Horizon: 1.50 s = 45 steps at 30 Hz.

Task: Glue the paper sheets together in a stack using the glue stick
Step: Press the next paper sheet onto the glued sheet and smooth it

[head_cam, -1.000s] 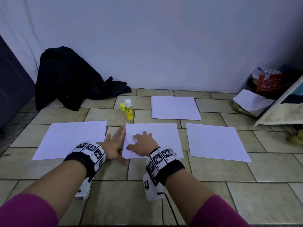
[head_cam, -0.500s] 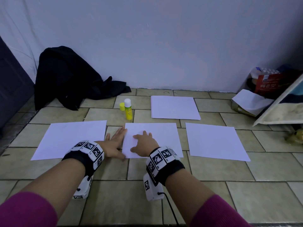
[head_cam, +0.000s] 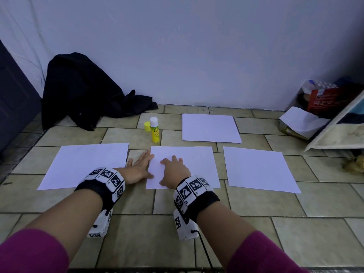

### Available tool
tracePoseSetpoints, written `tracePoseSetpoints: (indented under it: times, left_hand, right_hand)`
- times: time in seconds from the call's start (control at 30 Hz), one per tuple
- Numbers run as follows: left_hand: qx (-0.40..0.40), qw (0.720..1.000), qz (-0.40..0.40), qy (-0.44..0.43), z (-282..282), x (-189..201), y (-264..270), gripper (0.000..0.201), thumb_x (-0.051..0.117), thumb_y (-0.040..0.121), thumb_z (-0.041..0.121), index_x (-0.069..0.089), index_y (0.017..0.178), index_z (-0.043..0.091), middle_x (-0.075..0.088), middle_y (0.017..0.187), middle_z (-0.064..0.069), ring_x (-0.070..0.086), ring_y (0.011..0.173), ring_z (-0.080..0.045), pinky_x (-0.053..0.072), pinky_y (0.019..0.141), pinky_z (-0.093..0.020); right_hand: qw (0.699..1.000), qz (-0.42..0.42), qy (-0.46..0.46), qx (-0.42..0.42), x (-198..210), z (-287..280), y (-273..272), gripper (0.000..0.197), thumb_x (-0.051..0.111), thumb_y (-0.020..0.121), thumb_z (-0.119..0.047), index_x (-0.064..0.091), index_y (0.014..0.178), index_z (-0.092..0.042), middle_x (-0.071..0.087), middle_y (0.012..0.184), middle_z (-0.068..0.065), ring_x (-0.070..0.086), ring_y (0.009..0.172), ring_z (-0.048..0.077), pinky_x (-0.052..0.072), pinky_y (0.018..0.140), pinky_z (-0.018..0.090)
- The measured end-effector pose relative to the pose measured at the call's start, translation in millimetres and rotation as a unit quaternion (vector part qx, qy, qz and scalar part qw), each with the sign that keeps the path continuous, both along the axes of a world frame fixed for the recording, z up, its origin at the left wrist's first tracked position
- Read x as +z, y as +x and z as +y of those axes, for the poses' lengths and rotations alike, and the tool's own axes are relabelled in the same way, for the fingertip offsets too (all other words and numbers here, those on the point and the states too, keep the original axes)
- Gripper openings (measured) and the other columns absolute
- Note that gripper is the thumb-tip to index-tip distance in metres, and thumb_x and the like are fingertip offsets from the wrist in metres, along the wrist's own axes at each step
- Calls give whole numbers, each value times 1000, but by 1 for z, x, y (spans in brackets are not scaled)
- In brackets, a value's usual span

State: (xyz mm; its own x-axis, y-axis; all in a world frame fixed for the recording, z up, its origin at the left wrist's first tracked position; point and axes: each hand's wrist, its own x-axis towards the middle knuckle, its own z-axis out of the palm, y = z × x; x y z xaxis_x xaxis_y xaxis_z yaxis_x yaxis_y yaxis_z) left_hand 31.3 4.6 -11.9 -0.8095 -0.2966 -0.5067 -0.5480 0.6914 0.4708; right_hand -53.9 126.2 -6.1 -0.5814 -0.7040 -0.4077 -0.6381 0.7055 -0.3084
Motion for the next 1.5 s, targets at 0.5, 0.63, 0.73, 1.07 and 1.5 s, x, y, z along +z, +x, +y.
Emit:
tracePoseSetpoints:
  times: [0.5,0.63,0.73,1.07,1.5]
  left_hand:
    - [-79,996,-35,-29,-6,0,5,96,60,93,30,-15,151,17,-29,156,1,-25,144,-13,-16,115,-39]
    - [-65,995,-37,-67,-7,5,-5,91,58,90,46,-1,152,16,-13,160,-2,-5,148,-19,2,120,-44]
    - [-46,989,-34,-134,1,10,-19,106,65,81,56,-3,152,16,-11,159,-2,4,147,-25,22,115,-49]
    - [-145,944,-141,-259,4,7,-26,126,73,70,60,-12,152,18,-17,160,1,0,145,-27,29,112,-50]
    - [-159,948,-137,-240,-4,8,-18,129,66,72,68,-22,150,15,-25,158,4,-3,145,-29,18,113,-57]
  right_hand:
    - [1000,15,16,5,5,1,3,67,66,86,-29,30,143,-24,26,145,9,23,136,29,41,101,47]
    - [998,34,42,9,10,-2,5,66,67,87,-29,29,141,-24,28,140,9,29,132,28,44,96,48]
    - [997,57,57,6,15,-7,7,69,70,84,-31,29,139,-19,30,137,9,31,128,27,45,94,48]
    - [994,15,75,75,26,-24,3,84,59,92,-20,2,152,-13,0,160,5,-5,148,23,13,113,61]
    - [992,-15,82,97,12,27,-59,94,59,90,-43,-8,153,-22,-12,160,-9,-7,148,12,-2,114,60]
